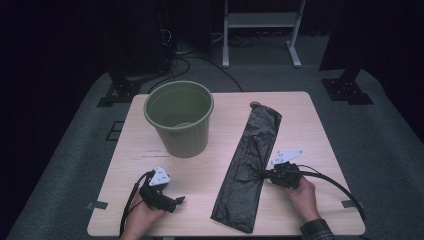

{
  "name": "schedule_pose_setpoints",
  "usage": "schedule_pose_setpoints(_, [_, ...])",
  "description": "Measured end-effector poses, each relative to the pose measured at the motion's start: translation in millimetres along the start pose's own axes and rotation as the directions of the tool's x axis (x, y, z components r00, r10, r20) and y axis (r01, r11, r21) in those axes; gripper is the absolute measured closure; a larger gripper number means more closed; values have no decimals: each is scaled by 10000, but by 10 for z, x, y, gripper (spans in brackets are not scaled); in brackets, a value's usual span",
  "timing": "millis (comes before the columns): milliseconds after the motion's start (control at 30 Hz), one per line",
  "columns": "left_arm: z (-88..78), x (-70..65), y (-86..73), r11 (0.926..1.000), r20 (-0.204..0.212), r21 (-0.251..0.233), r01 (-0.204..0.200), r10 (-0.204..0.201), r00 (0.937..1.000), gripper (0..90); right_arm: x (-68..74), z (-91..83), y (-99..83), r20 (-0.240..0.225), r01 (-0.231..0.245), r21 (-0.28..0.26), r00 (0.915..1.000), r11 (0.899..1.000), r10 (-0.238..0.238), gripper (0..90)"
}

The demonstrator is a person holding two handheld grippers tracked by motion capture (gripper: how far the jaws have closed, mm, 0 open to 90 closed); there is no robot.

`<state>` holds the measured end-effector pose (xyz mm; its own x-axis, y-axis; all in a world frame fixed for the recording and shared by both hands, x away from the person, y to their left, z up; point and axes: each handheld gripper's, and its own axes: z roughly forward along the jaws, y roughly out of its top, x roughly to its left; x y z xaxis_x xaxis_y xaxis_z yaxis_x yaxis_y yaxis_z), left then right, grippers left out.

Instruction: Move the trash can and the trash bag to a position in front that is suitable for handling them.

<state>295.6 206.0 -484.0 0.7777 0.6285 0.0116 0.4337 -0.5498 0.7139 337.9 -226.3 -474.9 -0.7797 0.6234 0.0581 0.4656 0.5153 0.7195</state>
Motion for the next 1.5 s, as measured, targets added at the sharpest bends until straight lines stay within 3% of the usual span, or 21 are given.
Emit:
schedule_pose_setpoints(367, [0, 0, 0, 10000, 0, -1, -2, 2, 10000, 0, -245, -323, -173, 800, -433, 218, 9959, 9988, 414, 900])
schedule_pose_setpoints(600, [0, 0, 0, 10000, 3, -4, 1, -1, 10000, 0, -379, -521, -308, 1227, -753, 67, 9897, 9971, 739, 891])
schedule_pose_setpoints(733, [0, 0, 0, 10000, 1, -5, 1, -1, 10000, 0, -430, -592, -382, 1499, -978, -91, 9838, 9952, 981, 786])
schedule_pose_setpoints(767, [0, 0, 0, 10000, 1, -3, 1, -1, 10000, 0, -442, -637, -420, 1587, -1184, -299, 9798, 9925, 1216, 690])
schedule_pose_setpoints(867, [0, 0, 0, 10000, 0, -3, 1, -1, 10000, 0, -430, -672, -443, 1424, -1353, -401, 9799, 9900, 1396, 633])
schedule_pose_setpoints(967, [0, 0, 0, 10000, 1, -3, 0, 0, 10000, 0, -334, -683, -470, 1193, -1410, -499, 9821, 9888, 1461, 580])
schedule_pose_setpoints(1167, [0, 0, 0, 10000, -1, -1, -3, 3, 10000, 0, -198, -671, -551, 981, -1448, -152, 9845, 9893, 1456, 547])
schedule_pose_setpoints(1333, [0, 0, 0, 10000, 0, -3, 0, 0, 10000, 0, -129, -651, -616, 997, -1371, 136, 9858, 9905, 1351, 587])
schedule_pose_setpoints(1400, [0, 0, 0, 10000, 0, -4, -2, 2, 10000, 0, -117, -660, -622, 958, -1330, 172, 9868, 9910, 1308, 667])
schedule_pose_setpoints(1500, [0, 0, 0, 10000, -1, -2, -1, 1, 10000, 0, -120, -670, -629, 1060, -1241, 234, 9870, 9920, 1210, 860])
